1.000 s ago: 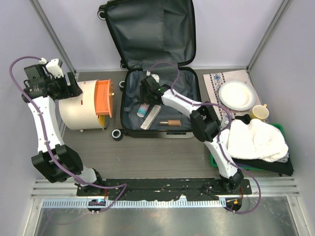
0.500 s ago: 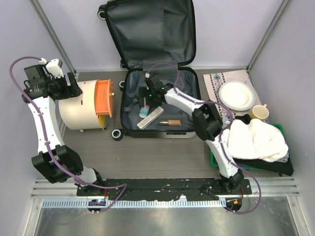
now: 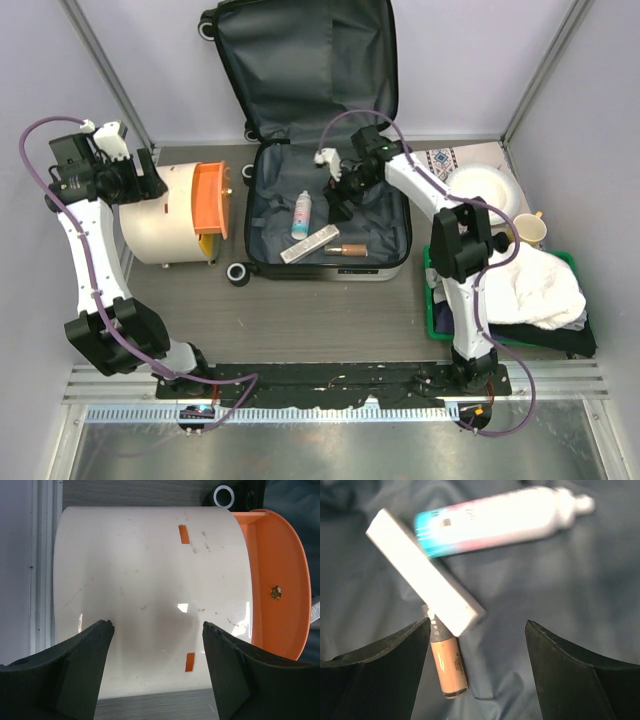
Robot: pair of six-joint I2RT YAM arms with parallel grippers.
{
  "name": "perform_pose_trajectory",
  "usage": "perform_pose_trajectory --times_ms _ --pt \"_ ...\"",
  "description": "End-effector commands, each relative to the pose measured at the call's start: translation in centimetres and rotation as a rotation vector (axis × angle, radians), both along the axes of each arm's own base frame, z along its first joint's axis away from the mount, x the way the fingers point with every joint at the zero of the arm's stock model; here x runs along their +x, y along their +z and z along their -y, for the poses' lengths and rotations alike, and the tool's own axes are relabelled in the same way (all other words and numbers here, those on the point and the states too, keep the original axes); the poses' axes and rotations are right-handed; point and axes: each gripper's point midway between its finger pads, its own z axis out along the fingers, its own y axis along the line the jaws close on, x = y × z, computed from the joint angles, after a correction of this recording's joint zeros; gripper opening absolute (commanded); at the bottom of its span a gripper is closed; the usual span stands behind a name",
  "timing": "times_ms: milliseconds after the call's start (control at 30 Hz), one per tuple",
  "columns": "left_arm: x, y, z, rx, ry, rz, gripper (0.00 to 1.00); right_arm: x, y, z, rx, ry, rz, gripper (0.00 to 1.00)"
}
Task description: Open, take out, and arrange the luggage
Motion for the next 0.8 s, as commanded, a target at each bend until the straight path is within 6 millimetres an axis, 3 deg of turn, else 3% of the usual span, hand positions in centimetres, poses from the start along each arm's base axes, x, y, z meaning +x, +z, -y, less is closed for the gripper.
perform_pose_trajectory --times_ms 0,267,400,433,500,533,567,600,633,667,700,767 --pt "-2.0 -2.5 0.8 -0.043 0.006 -0.114 0.78 -4.2 0.0 -2.6 -0.009 0.439 0.146 0.81" --pt "-2.2 -2.4 0.8 -0.04 0.007 -0.11 0.78 -6.3 -3.8 -3.9 -0.122 0.673 0.247 0.8" --pt "-2.1 -2.4 0.8 -0.04 0.009 -0.106 0.78 -5.8 -4.6 -3.8 -0.161 0.682 0.274 0.72" --pt "-2.0 -2.3 0.8 -0.039 0.009 -0.104 0.78 -5.6 -4.9 -3.4 -0.186 0.678 0.282 0.64" --pt "-2.0 -2.4 0.8 -0.042 0.009 -0.105 0.78 -4.8 -3.7 -3.3 -0.196 0.666 0.356 0.56" --pt "-2.0 -2.4 0.8 -0.044 0.008 -0.107 0.78 -5.3 -4.5 -2.5 -0.228 0.672 0.353 0.49" --pt "-2.0 -2.4 0.8 -0.042 0.008 -0.106 0.78 -5.2 -2.9 -2.2 -0.232 0.66 0.408 0.45" --pt "-1.9 -2.5 0.7 -0.045 0.009 -0.108 0.78 -4.4 -2.5 -2.3 -0.235 0.648 0.471 0.42" --pt "-1.9 -2.5 0.7 -0.042 0.009 -0.107 0.78 -4.8 -3.4 -1.3 -0.274 0.661 0.477 0.36" --pt "-1.9 -2.5 0.7 -0.045 0.01 -0.106 0.78 -4.7 -2.4 -1.0 -0.28 0.655 0.515 0.31" --pt "-1.8 -2.5 0.8 -0.044 0.009 -0.104 0.78 -4.6 -2.2 -0.6 -0.288 0.645 0.517 0.2" --pt "-1.9 -2.6 0.8 -0.047 0.007 -0.106 0.78 -4.4 -1.3 -0.1 -0.288 0.591 0.49 0.13"
